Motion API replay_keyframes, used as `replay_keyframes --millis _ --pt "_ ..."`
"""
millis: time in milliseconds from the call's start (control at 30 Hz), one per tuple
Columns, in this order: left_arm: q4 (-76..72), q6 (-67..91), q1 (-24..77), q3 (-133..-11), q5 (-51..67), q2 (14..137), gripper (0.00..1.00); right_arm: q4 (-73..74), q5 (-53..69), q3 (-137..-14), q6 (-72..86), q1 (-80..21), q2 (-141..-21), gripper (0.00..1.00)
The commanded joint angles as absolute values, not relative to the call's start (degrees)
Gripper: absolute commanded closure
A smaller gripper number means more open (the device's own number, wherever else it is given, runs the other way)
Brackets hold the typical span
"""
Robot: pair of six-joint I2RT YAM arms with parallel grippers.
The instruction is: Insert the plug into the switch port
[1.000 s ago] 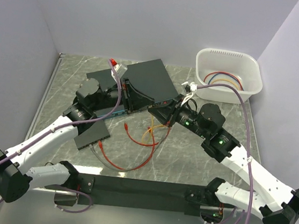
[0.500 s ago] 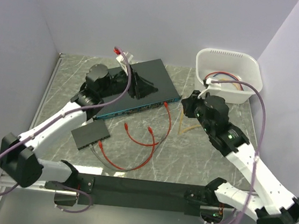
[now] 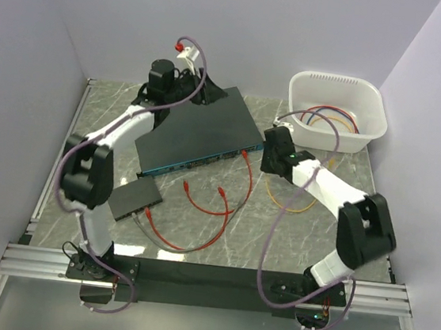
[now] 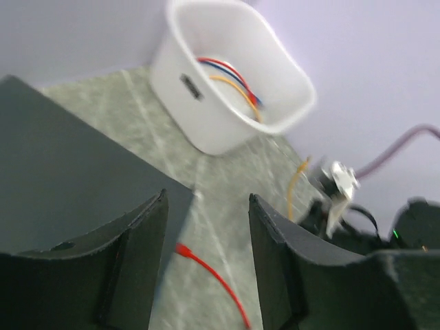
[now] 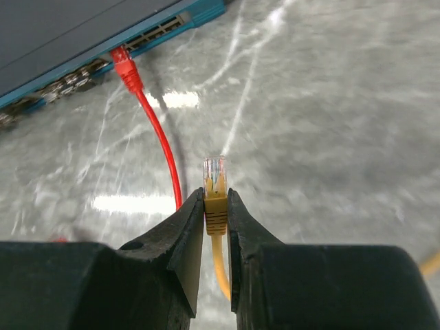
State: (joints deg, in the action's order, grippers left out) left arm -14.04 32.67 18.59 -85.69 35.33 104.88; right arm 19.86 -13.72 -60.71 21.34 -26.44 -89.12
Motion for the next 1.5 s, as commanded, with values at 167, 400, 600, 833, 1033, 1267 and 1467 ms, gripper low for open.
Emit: replay_keyframes --millis 167,400,600,833,1033,1267,1467 --pt "-8.2 31.3 10.7 -109.6 36.9 127.5 0.46 8.9 -8.3 -69.5 19.5 -24.5 -102.9 1.0" --pt "-6.5 28.5 9.1 -118.2 32.9 136.3 0.45 7.6 -5.2 -77.6 18.0 -22.8 -112.1 1.0" --pt "-3.5 28.1 7.3 -124.9 32.5 142.7 0.43 10.7 -4.7 -85.2 17.8 -22.7 -118.3 1.0" --pt "-2.5 25.8 6.6 -124.5 33.9 144.1 0.41 10.2 -2.7 -86.2 17.3 -22.8 -119.4 1.0" --pt "-0.3 24.2 6.3 -128.1 33.3 146.9 0.4 10.8 -0.2 -86.2 15.6 -23.5 -118.0 1.0" --pt "4.1 23.7 5.2 -132.7 33.1 150.5 0.34 12.7 -0.2 -87.4 11.9 -24.5 -117.3 1.0" --pt "1.7 23.8 5.1 -128.8 33.7 148.8 0.34 15.1 1.0 -89.7 10.8 -26.0 -118.8 1.0"
